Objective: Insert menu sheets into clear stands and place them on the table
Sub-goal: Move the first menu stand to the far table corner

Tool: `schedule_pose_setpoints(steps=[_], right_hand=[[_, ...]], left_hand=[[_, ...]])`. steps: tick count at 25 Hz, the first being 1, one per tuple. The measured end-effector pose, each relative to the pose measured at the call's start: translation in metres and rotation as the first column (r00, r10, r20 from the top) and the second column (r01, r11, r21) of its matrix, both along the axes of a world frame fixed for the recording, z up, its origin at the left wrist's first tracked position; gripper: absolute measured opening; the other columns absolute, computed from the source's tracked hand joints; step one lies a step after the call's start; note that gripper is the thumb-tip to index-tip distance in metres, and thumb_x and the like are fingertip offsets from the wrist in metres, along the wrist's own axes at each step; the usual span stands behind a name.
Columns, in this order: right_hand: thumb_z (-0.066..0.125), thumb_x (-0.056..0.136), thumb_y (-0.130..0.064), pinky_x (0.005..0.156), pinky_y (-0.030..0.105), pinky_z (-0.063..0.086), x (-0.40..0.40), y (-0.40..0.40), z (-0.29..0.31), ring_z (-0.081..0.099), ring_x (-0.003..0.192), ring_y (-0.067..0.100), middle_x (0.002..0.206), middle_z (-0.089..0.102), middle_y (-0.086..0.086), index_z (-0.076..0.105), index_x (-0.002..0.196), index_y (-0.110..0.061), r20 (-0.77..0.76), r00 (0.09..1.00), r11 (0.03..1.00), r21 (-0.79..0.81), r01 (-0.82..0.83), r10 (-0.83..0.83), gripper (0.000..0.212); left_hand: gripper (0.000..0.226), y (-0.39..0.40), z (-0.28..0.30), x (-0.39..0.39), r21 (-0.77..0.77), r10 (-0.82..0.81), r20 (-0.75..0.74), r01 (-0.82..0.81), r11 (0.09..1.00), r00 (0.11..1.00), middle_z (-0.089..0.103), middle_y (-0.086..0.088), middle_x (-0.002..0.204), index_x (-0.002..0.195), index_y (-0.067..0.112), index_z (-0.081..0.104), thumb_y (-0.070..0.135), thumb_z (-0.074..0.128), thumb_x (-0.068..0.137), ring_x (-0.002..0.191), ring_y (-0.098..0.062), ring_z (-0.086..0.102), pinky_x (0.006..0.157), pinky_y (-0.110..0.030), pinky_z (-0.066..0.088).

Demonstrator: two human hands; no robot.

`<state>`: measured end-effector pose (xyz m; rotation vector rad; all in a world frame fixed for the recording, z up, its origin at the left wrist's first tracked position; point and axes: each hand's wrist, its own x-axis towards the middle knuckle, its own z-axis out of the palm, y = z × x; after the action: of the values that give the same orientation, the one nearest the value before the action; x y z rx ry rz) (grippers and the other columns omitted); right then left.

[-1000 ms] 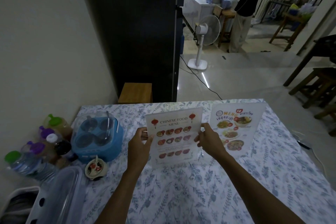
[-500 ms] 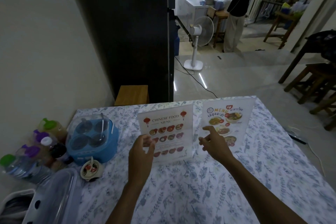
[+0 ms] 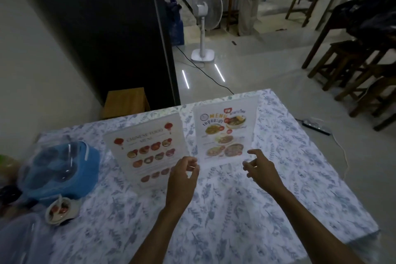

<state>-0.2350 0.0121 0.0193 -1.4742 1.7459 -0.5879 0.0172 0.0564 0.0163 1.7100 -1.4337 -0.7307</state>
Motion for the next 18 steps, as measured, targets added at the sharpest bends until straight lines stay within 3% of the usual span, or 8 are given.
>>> schedule_pose_setpoints(steps=[6,9,12,16,18], right_hand=[[0.063,0.093,-0.032,0.072,0.044,0.060,-0.060,-0.037,-0.034,0.071,0.074,0.017,0.084,0.072,-0.002,0.047,0.127,-0.023,-0.001,1.000,0.996,0.083,-0.027,0.027,0.039],[0.065,0.092,-0.032,0.077,0.046,0.058,-0.068,-0.058,-0.048,0.070,0.086,0.023,0.100,0.072,0.006,0.047,0.128,-0.021,-0.023,0.997,0.993,0.090,-0.070,0.072,0.042],[0.070,0.089,-0.030,0.081,0.042,0.056,-0.065,-0.077,-0.056,0.067,0.094,0.024,0.113,0.069,0.010,0.048,0.128,-0.017,-0.042,0.994,0.992,0.081,-0.098,0.102,0.047],[0.073,0.085,-0.029,0.084,0.035,0.053,-0.055,-0.096,-0.072,0.066,0.103,0.024,0.122,0.066,0.008,0.051,0.125,-0.019,-0.021,0.990,0.986,0.104,-0.134,0.136,0.047],[0.070,0.088,-0.029,0.081,0.032,0.051,-0.051,-0.100,-0.077,0.067,0.103,0.024,0.122,0.067,0.007,0.053,0.122,-0.017,-0.013,0.988,0.981,0.125,-0.149,0.152,0.040]], left_hand=[[0.028,-0.031,-0.025,-0.047,0.136,0.106,0.048,-0.111,0.984,0.993,0.061,0.000,0.115,0.120,0.016,0.059,0.025,0.066,0.094,0.100,-0.015,0.063,0.078,-0.026,0.048],[0.051,-0.038,-0.032,-0.058,0.265,0.239,0.074,-0.250,0.931,0.968,0.053,-0.008,0.132,0.137,0.010,0.046,0.026,0.067,0.093,0.115,-0.024,0.057,0.084,-0.031,0.046],[0.065,-0.046,-0.038,-0.065,0.357,0.274,0.029,-0.266,0.895,0.961,0.051,-0.008,0.143,0.148,0.012,0.036,0.028,0.068,0.093,0.127,-0.026,0.053,0.099,-0.039,0.047],[0.063,-0.062,-0.043,-0.068,0.382,0.287,0.047,-0.283,0.880,0.957,0.054,-0.014,0.142,0.147,0.008,0.037,0.025,0.067,0.094,0.128,-0.030,0.054,0.102,-0.040,0.047],[0.052,-0.069,-0.046,-0.067,0.382,0.255,0.089,-0.269,0.884,0.963,0.061,-0.016,0.130,0.138,0.005,0.045,0.025,0.066,0.095,0.118,-0.031,0.060,0.095,-0.040,0.051]])
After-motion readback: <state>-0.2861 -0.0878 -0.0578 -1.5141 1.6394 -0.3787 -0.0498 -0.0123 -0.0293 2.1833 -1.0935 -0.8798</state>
